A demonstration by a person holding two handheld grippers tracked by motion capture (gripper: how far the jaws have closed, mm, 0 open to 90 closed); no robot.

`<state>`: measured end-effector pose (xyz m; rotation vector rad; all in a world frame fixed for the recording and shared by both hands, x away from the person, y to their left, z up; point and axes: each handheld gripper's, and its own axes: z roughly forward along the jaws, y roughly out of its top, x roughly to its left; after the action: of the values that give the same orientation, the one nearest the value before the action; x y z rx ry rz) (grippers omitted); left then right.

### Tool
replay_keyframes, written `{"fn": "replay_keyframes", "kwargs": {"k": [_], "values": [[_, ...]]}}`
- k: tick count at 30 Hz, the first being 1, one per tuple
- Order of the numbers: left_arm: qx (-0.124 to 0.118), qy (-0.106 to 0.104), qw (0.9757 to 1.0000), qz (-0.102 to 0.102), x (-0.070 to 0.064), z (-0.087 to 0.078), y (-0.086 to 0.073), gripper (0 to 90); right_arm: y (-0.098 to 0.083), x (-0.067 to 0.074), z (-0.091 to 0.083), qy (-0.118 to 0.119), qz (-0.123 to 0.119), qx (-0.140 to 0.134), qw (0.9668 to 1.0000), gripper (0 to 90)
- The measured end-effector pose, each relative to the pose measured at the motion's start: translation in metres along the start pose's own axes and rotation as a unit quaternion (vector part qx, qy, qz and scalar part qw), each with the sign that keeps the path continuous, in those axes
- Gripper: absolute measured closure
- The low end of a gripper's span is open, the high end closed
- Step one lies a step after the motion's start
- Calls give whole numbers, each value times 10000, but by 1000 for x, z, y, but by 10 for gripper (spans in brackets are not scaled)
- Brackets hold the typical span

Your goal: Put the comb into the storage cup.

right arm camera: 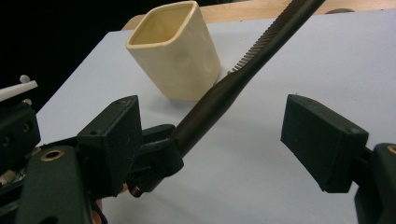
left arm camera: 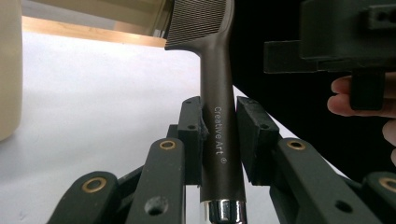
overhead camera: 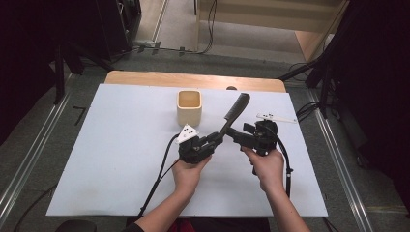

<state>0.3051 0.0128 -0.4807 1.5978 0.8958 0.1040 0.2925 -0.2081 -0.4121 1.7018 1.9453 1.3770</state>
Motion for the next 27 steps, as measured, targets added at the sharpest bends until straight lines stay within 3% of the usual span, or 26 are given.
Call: {"fn": "replay_keyframes", "kwargs": {"k": [8,27], "values": [[-131,-37,9999,-103,-1,4,-2,736,7,4,12,-10,297,165,9994,266],[-325,15,9995,-63,-5,7,-3,736,13,4,34,-157,839,347,9957,366]]}}
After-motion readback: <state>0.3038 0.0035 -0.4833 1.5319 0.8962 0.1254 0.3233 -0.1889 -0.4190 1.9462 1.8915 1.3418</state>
